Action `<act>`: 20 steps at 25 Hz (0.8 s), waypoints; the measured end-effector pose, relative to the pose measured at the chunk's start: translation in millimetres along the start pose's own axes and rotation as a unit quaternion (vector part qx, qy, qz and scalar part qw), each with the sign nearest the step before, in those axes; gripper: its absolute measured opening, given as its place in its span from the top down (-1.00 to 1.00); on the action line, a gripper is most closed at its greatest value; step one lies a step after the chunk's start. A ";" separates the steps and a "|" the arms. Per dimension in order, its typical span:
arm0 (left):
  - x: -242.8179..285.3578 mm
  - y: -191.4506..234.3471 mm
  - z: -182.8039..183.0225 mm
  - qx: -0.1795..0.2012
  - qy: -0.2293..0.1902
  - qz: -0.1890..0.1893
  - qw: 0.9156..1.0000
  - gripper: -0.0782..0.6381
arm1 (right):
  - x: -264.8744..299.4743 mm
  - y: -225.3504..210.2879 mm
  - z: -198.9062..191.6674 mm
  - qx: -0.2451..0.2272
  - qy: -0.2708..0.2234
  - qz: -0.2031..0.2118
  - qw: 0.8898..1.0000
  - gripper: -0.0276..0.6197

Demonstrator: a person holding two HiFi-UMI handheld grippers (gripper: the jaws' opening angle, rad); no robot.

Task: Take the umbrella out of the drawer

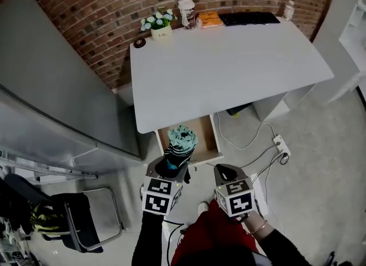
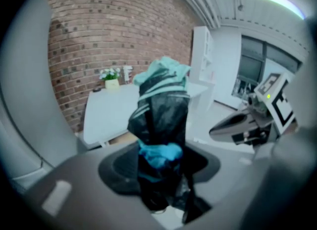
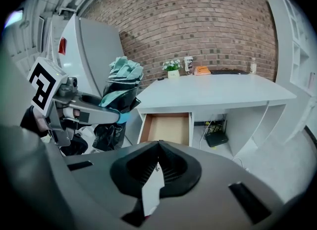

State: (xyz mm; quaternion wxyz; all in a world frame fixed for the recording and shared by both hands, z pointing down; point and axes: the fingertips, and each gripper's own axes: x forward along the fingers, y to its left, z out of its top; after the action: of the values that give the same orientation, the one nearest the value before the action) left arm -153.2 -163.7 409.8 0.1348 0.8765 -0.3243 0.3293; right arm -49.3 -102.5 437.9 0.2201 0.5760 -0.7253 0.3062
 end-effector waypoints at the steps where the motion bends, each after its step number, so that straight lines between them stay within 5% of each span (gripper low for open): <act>1: -6.0 1.6 -0.5 -0.010 -0.005 0.002 1.000 0.14 | -1.8 3.2 3.1 -0.003 -0.003 0.002 1.000 0.92; 10: -53.4 17.6 -7.9 -0.068 -0.043 0.023 0.997 0.14 | -17.7 33.2 23.5 -0.030 -0.020 0.021 0.999 0.92; 20: -107.0 28.8 -25.8 -0.156 -0.100 0.044 0.982 0.14 | -30.3 74.9 32.4 -0.070 -0.038 0.057 0.995 0.92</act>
State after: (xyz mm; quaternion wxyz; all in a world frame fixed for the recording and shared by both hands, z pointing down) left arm -246.1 -122.5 358.6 0.2219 0.8579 -0.4220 0.1915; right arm -113.6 -92.7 380.0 0.2144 0.5279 -0.7847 0.2442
